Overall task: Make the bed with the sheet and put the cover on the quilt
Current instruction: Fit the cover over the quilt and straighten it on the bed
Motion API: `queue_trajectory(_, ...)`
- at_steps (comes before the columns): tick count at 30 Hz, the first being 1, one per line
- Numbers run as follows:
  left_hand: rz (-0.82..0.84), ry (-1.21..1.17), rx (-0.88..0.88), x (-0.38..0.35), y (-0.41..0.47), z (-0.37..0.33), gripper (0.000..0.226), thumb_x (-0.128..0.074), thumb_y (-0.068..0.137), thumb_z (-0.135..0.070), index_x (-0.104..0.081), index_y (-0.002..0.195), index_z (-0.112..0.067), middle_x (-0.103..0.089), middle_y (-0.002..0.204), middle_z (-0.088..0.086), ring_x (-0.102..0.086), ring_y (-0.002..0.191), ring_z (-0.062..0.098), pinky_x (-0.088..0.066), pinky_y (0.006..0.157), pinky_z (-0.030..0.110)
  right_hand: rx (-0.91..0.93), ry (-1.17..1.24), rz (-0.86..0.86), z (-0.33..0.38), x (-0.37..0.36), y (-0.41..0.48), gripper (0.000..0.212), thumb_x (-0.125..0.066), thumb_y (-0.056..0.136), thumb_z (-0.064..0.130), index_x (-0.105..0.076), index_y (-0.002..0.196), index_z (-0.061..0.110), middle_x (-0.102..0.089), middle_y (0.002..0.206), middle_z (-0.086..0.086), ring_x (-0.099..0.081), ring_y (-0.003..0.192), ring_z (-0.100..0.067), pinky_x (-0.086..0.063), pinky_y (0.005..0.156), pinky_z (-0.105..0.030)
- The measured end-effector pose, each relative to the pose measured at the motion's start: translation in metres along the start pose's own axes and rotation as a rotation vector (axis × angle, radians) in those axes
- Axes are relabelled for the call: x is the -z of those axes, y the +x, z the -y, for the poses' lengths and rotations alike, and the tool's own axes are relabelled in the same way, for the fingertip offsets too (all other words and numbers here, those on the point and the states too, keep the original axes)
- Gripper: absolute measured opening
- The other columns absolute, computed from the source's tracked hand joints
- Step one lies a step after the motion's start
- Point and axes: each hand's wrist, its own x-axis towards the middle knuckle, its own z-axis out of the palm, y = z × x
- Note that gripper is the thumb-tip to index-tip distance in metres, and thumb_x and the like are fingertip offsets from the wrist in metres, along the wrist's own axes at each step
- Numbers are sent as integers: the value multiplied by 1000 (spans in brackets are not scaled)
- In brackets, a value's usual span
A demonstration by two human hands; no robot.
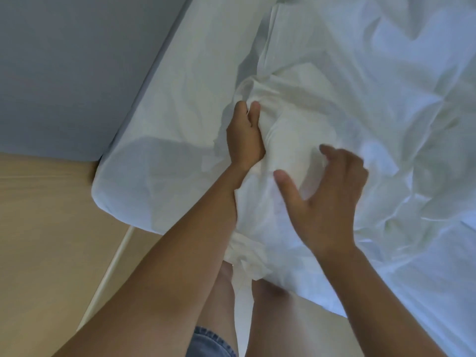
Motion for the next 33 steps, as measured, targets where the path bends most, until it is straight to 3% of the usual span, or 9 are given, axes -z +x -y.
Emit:
queue_trajectory(4, -33, 42, -4, 1, 6, 11, 38, -40, 101, -24, -26, 66, -21, -40, 62, -7, -39, 55, 2, -32, 55, 17, -6, -275, 75, -12, -13, -26, 64, -59, 77, 51, -55, 111, -3, -56, 102, -22, -55, 89, -40, -47, 72, -45)
queue_trajectory(8, 115, 374, -73, 10, 8, 8, 29, -37, 101, -33, -52, 93, -9, -60, 94, 10, -59, 87, 27, -44, 72, 35, -16, -265, 117, -21, -12, -20, 35, -76, 74, 14, -59, 99, -4, -57, 89, -22, -56, 77, -41, -43, 61, -41)
queue_trajectory(12, 84, 473, 23, 40, -35, -8, 36, -51, 93, -39, -48, 116, -11, -51, 117, 7, -55, 102, 24, -42, 81, 31, -55, -137, 209, -26, -5, -15, 19, -60, 89, 14, -57, 98, -2, -53, 91, -13, -52, 86, -33, -32, 67, -32)
queue_trajectory(16, 553, 285, 245, 50, -98, -20, 39, -57, 80, -62, -56, 84, -24, -61, 81, -10, -57, 76, 5, -45, 67, 20, 16, 1, 172, -28, -4, -28, 22, -52, 88, 20, -60, 92, 0, -52, 83, -4, -50, 78, -22, -32, 67, -26)
queue_trajectory(19, 642, 296, 282, 38, -98, -17, 64, -67, 65, -67, -64, 104, -16, -68, 95, -5, -64, 90, 10, -52, 86, 31, -43, 184, 152, -36, -1, -48, 35, -45, 84, 31, -61, 97, 2, -49, 92, 5, -43, 86, -8, -32, 76, -14)
queue_trajectory(22, 658, 274, 369, 27, -92, -14, 63, -77, 67, -52, -61, 113, -13, -65, 104, -6, -61, 98, 13, -48, 94, 32, -263, 225, -95, -51, 11, -70, 46, -56, 82, 31, -55, 118, 3, -43, 115, 3, -38, 107, -8, -30, 93, -14)
queue_trajectory(25, 697, 232, 357, 21, -97, -13, 52, -85, 63, -37, -63, 106, -16, -67, 99, -10, -63, 95, 9, -49, 95, 32, -873, 317, -389, -74, 25, -82, 78, -70, 77, 37, -34, 138, 6, -33, 134, -7, -31, 126, -22, -31, 108, -35)
queue_trajectory(28, 620, 186, 364, 11, -112, -15, 36, -85, 61, -18, -68, 92, -11, -72, 88, 0, -68, 87, 18, -55, 83, 34, -1403, 715, -335, -97, 23, -83, 107, -79, 69, 48, -16, 148, 13, -24, 150, -8, -28, 138, -25, -31, 111, -39)
queue_trajectory(33, 492, 143, 395, 2, -132, -35, 21, -73, 67, 0, -57, 71, -12, -60, 68, 1, -62, 69, 21, -53, 70, 31, -1113, 1250, -274, -111, -3, -71, 76, -82, 60, 30, -52, 128, 18, -67, 115, 0, -66, 101, -13, -56, 75, -23)
